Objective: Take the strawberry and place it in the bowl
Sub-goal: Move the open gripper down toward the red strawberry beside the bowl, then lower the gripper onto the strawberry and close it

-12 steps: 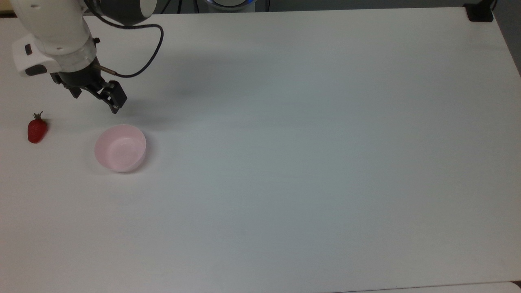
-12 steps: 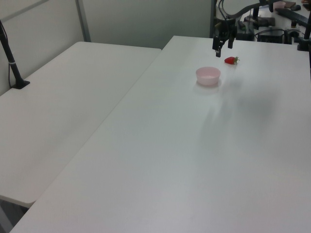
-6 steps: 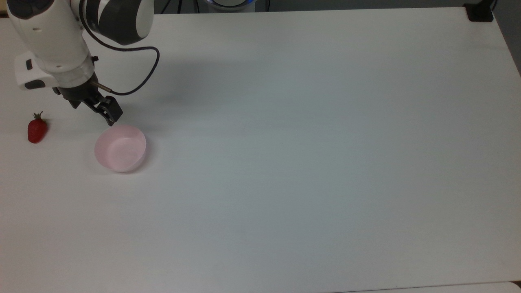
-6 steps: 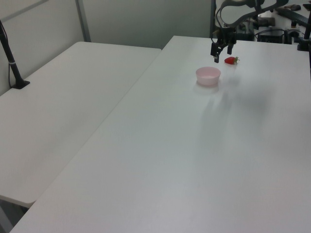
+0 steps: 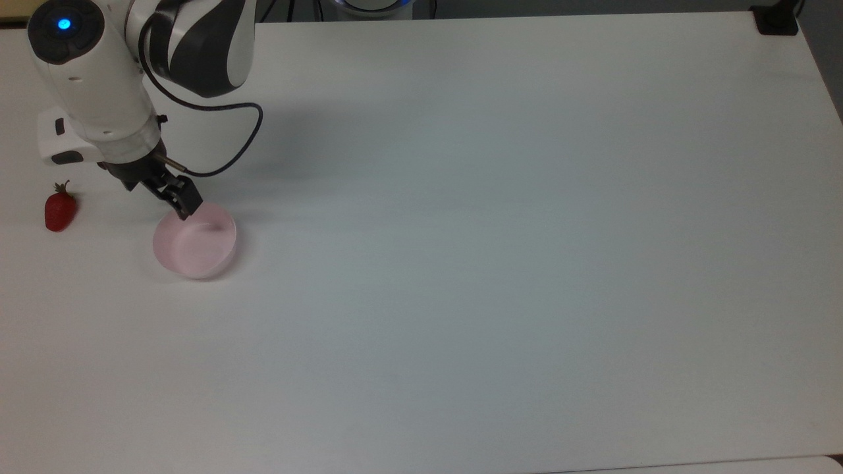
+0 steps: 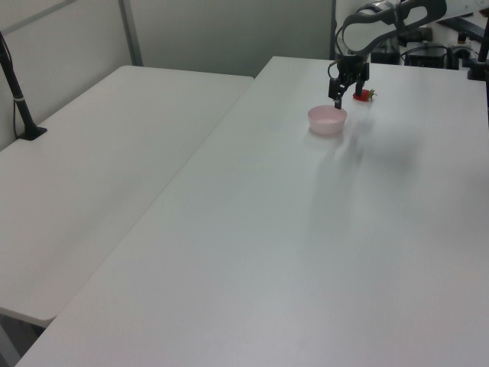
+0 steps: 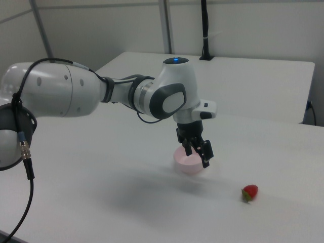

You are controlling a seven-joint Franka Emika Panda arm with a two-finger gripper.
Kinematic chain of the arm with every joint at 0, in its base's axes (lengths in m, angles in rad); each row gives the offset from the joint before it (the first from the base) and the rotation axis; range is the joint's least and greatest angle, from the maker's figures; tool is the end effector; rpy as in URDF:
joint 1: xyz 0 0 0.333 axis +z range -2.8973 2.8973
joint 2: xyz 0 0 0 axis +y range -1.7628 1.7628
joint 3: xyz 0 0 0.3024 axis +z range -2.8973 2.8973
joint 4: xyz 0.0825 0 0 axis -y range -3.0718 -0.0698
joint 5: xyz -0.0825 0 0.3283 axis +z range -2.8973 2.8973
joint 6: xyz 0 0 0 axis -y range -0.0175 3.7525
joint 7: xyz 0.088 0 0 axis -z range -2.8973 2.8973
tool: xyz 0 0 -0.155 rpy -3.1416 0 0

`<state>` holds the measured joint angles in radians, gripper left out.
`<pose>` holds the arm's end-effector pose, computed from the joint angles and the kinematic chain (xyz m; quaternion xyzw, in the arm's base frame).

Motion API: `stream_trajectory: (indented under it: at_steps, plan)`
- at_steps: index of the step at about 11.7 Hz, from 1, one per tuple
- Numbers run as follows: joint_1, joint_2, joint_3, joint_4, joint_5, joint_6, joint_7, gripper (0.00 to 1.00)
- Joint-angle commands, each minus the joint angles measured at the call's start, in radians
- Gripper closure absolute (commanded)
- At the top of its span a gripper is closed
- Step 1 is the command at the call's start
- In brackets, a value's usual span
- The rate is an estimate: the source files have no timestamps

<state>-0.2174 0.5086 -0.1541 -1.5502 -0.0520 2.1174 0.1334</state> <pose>0.6037 -0.2270 0.3300 0.9717 -0.2263 0.0246 0.0630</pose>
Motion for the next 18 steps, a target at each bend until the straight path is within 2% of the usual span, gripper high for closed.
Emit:
stream_trajectory:
  at_steps: [1, 6, 8, 13, 18]
  plan:
    - [-0.023, 0.011, -0.002, 0.002, -0.011, 0.038, 0.04, 0.04]
    - [-0.031, 0.005, -0.001, 0.004, 0.0, 0.033, 0.042, 0.04]
    - [-0.08, 0.014, -0.001, 0.051, 0.0, 0.035, 0.02, 0.04]
    - [-0.169, 0.027, -0.001, 0.067, -0.002, 0.052, -0.063, 0.04]
    - [-0.204, 0.139, -0.001, 0.065, -0.008, 0.246, -0.086, 0.05]
